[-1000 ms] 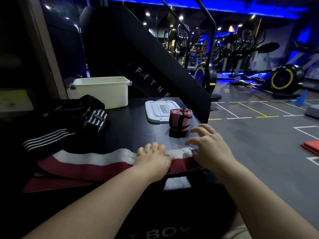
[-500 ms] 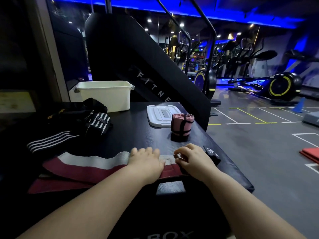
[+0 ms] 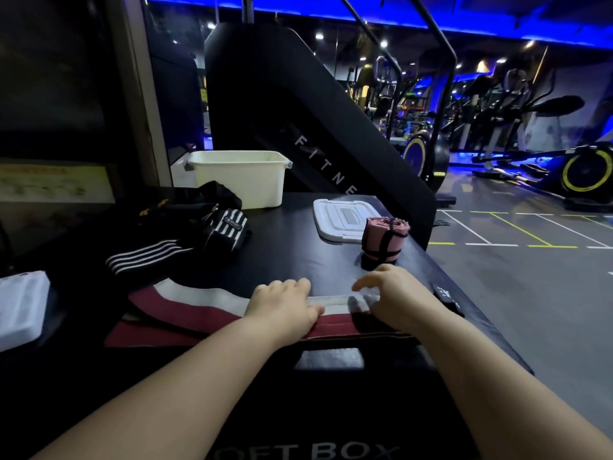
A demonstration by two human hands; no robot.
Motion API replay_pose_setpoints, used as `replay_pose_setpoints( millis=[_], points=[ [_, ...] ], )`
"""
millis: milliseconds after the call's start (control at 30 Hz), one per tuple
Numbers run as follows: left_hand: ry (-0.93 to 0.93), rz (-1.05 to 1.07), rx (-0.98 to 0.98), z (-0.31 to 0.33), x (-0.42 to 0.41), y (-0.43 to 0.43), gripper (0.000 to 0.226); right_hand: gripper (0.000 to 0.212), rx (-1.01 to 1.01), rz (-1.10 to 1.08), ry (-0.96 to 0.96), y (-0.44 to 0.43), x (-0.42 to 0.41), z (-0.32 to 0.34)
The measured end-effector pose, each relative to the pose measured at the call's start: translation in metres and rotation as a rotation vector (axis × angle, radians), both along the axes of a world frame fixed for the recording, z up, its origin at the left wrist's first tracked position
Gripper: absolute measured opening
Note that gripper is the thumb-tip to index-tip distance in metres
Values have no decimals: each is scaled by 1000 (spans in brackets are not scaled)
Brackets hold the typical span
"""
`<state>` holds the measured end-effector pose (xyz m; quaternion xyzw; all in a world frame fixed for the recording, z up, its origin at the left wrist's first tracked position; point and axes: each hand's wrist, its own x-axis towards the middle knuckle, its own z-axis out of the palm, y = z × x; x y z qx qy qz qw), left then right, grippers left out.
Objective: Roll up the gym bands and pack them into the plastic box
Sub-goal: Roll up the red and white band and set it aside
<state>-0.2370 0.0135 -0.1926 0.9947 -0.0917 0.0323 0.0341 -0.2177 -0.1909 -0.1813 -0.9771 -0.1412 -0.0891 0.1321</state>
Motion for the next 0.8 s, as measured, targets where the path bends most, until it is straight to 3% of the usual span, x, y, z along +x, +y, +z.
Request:
replay_pose_setpoints(
  millis=[133,233,467,667,800],
  points=[
    [8,-4,-28,0,2,2,41,27,109,42,-48,27,-2,-7],
    [68,-36,-88,7,6,10,38,27,48,34,-62,32,-6,-20],
    [153,-154,-479,12,22,61,18,31,1,27,-30,30,-1,-25],
    [139,-127,-531,1,22,70,32,30,39,31,36,27,10,-29],
    [84,-90,-451,5,21,69,33,28,32,52,67,27,13,-28]
  ],
)
